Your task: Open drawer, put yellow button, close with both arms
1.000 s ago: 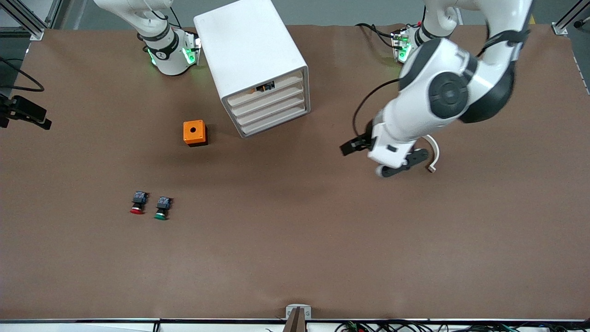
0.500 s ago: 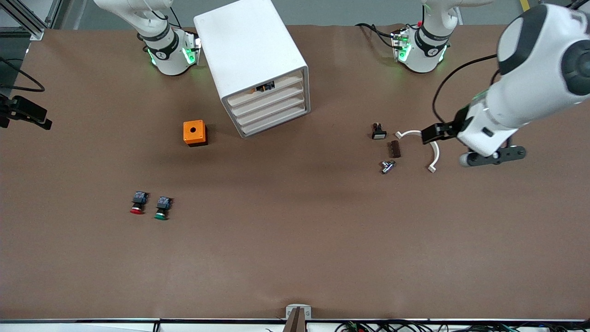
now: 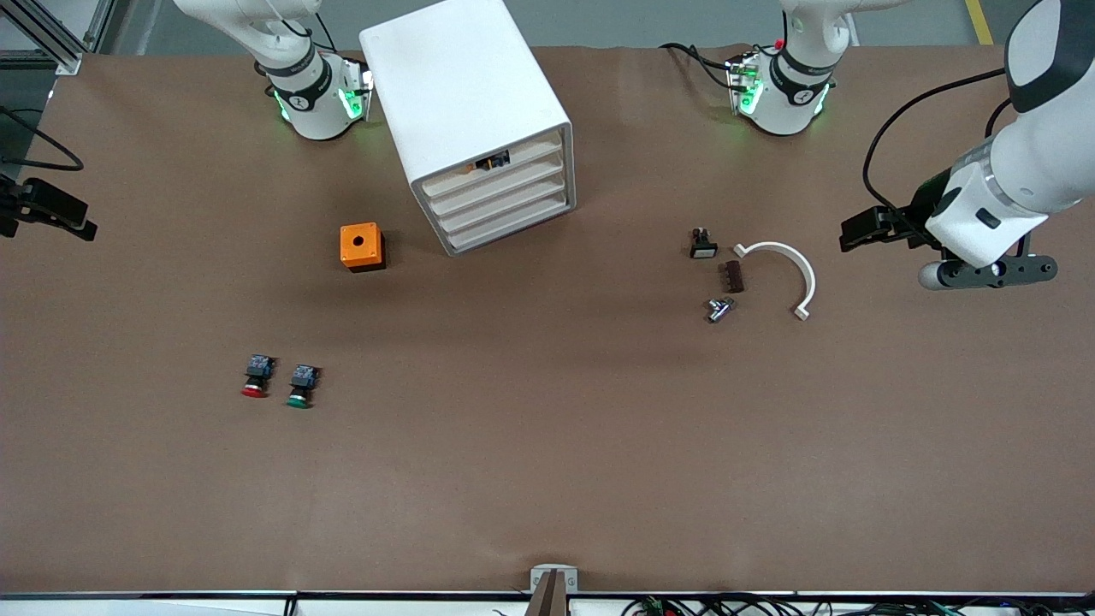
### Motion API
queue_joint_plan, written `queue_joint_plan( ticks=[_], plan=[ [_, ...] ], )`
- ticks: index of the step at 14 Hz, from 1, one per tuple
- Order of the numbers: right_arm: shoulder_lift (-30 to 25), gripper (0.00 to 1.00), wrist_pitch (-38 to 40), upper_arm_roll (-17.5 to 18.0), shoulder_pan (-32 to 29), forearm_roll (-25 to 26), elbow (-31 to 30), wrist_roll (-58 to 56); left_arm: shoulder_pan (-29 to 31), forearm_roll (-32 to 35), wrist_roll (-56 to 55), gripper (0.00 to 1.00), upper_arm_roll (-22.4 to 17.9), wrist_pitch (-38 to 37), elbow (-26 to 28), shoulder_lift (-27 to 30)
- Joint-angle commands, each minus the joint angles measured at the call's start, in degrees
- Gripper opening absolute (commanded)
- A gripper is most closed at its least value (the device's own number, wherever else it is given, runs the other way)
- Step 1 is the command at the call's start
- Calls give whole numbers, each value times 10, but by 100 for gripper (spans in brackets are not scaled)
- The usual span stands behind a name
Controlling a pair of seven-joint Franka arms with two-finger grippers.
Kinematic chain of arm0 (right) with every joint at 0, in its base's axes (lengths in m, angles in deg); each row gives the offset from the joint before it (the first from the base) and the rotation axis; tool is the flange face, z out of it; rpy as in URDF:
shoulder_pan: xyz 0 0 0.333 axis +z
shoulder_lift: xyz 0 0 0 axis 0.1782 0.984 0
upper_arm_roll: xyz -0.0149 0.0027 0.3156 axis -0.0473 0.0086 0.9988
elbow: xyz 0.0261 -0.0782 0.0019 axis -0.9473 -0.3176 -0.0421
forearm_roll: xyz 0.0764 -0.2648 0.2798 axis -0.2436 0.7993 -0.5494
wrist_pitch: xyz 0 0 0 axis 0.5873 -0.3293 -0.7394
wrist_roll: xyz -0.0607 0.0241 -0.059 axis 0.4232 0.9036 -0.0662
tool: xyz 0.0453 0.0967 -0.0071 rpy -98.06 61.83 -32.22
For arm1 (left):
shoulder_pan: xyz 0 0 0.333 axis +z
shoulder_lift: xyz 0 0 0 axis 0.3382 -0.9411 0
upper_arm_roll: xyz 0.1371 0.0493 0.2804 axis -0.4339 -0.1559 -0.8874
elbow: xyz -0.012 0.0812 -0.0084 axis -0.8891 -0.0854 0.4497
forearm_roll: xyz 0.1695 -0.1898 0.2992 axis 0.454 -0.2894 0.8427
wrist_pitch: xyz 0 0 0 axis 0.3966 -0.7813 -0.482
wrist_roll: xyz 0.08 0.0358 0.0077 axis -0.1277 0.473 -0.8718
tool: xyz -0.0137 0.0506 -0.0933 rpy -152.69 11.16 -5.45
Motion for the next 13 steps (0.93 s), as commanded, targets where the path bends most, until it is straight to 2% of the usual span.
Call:
queue_joint_plan(
  ticks=[1,4,6,9,11,13],
  plan=[
    [1,100,7,4,-4,9,7,2,2,13,30,100,-15,-6,15,25],
    [1,100,8,4,-4,9,7,2,-12,13,50,100,-36,-11,21,33],
    [1,100,8,4,-5,9,7,1,-37,14,51,100,-67,-11,23,37],
    [1,100,9,4,-6,9,8,-1,-49,18,51,100,-77,-11,25,41],
    [1,100,10,4,-6,9,8,-3,-80,25,57,100,-121,-8,43,57],
    [1,100,9,4,-6,9,8,-3,-73,25,78,100,-124,-2,57,73]
  ],
)
